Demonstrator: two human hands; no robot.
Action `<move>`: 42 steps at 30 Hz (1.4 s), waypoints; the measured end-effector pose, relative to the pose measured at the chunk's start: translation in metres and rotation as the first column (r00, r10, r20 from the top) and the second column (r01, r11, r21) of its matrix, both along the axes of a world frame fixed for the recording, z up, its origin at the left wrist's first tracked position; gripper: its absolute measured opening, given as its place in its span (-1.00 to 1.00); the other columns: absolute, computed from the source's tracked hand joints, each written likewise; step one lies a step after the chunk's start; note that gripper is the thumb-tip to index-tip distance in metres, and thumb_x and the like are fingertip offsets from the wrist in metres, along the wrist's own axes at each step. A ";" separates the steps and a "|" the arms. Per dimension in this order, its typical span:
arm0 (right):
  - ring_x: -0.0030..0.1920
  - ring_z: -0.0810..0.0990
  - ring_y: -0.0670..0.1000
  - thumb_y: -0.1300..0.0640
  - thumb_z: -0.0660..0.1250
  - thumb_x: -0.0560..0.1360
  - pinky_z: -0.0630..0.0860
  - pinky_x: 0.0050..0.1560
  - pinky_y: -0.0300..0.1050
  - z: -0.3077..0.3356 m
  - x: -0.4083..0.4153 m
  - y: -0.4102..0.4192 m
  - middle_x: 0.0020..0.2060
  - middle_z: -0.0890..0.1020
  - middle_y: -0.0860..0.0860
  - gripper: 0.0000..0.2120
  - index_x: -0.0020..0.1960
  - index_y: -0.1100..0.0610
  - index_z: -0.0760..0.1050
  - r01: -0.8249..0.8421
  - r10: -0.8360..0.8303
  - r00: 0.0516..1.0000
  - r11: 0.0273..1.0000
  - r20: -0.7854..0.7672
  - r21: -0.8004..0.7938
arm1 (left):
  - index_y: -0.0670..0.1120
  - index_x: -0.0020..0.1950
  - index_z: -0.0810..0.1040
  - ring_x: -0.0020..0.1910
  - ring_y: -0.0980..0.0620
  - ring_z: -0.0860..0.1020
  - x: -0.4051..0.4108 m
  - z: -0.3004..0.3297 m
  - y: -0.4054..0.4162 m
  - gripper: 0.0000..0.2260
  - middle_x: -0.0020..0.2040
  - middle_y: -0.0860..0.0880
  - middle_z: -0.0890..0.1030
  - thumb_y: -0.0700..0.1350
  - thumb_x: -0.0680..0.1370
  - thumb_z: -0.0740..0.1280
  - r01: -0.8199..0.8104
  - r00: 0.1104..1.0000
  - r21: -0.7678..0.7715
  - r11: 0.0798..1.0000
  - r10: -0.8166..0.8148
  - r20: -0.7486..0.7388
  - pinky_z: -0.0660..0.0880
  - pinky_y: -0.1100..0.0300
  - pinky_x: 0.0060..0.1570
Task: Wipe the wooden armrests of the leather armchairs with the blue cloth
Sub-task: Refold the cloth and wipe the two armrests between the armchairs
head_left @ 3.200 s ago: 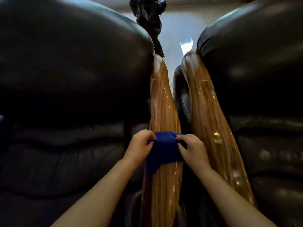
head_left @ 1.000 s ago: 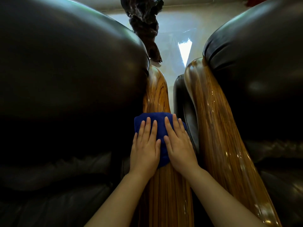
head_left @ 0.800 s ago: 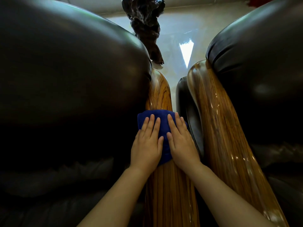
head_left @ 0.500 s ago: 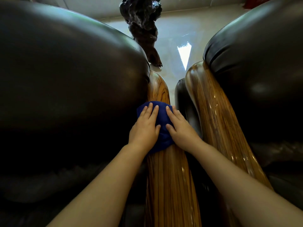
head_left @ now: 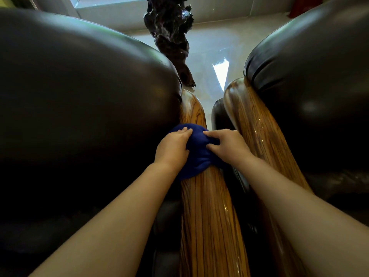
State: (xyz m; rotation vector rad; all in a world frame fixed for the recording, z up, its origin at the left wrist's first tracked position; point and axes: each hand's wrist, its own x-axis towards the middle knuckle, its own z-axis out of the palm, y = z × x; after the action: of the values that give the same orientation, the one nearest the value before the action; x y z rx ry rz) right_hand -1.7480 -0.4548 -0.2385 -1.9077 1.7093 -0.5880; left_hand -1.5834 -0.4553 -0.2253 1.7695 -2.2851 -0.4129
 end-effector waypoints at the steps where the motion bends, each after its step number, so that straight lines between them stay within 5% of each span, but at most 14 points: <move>1: 0.16 0.54 0.08 0.15 0.34 0.45 0.43 0.20 -0.04 0.000 0.001 0.005 0.14 0.61 0.08 -0.61 0.27 0.06 0.46 0.014 -0.015 1.000 0.999 -0.021 -0.035 | -0.05 0.43 0.25 0.39 -0.05 0.34 -0.001 0.001 0.004 -0.49 0.43 -0.07 0.35 -0.27 0.50 0.26 -0.007 1.000 -0.019 1.000 0.007 0.020 0.29 0.08 0.32; 5: 0.07 0.58 0.05 0.16 0.32 0.47 0.42 0.09 -0.15 0.000 -0.001 0.031 0.06 0.65 0.06 -0.67 0.22 0.07 0.50 0.010 -0.015 0.998 0.996 -0.054 -0.087 | -0.01 0.37 0.36 0.24 -0.11 0.48 -0.003 0.005 0.031 -0.61 0.26 -0.09 0.54 -0.21 0.54 0.20 -0.005 1.000 -0.008 1.000 0.006 0.028 0.41 0.04 0.22; 14: -0.12 0.54 -0.17 0.16 0.33 0.45 0.50 0.04 -0.17 0.041 -0.021 0.079 -0.08 0.65 -0.05 -0.81 0.06 0.04 0.56 -0.137 0.142 0.989 0.985 -0.044 0.108 | -0.04 0.15 0.57 0.02 0.11 0.57 0.011 0.048 0.071 -0.70 0.08 -0.02 0.62 -0.19 0.43 0.41 0.113 0.978 0.380 0.918 -0.035 -0.207 0.51 0.19 0.09; 22: -0.16 0.57 -0.18 0.19 0.41 0.40 0.48 -0.12 -0.33 0.129 -0.061 0.109 -0.18 0.62 -0.11 -0.81 0.01 0.07 0.60 -0.136 0.132 0.989 0.990 0.065 0.046 | -0.02 0.09 0.59 -0.10 0.18 0.56 -0.018 0.125 0.100 -0.72 -0.04 0.06 0.62 -0.17 0.39 0.44 0.096 0.949 0.261 0.961 -0.010 -0.314 0.49 0.35 -0.17; 33: -0.16 0.57 -0.25 0.16 0.45 0.36 0.45 -0.09 -0.36 0.223 -0.134 0.180 -0.23 0.60 -0.19 -0.80 -0.01 0.03 0.61 -0.182 0.182 0.983 0.983 0.012 0.009 | -0.02 0.06 0.56 -0.09 0.12 0.57 -0.084 0.205 0.180 -0.75 -0.05 0.05 0.59 -0.19 0.40 0.42 0.097 0.894 0.255 0.962 0.028 -0.448 0.51 0.36 -0.32; 42: -0.20 0.59 -0.26 0.11 0.45 0.36 0.50 -0.21 -0.34 0.243 -0.178 0.286 -0.25 0.62 -0.17 -0.84 -0.14 -0.12 0.56 -0.117 0.114 0.993 0.990 0.044 0.073 | -0.01 0.04 0.55 -0.06 0.12 0.58 -0.123 0.210 0.273 -0.75 -0.04 0.03 0.60 -0.20 0.39 0.42 0.126 0.831 0.326 0.937 0.080 -0.550 0.57 0.24 -0.16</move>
State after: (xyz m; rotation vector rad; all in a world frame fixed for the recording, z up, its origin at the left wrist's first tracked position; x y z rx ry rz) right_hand -1.9257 -0.1684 0.0046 -1.9141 1.5623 -0.5066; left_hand -1.7062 -0.1824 -0.0156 1.4802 -1.8843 -1.2337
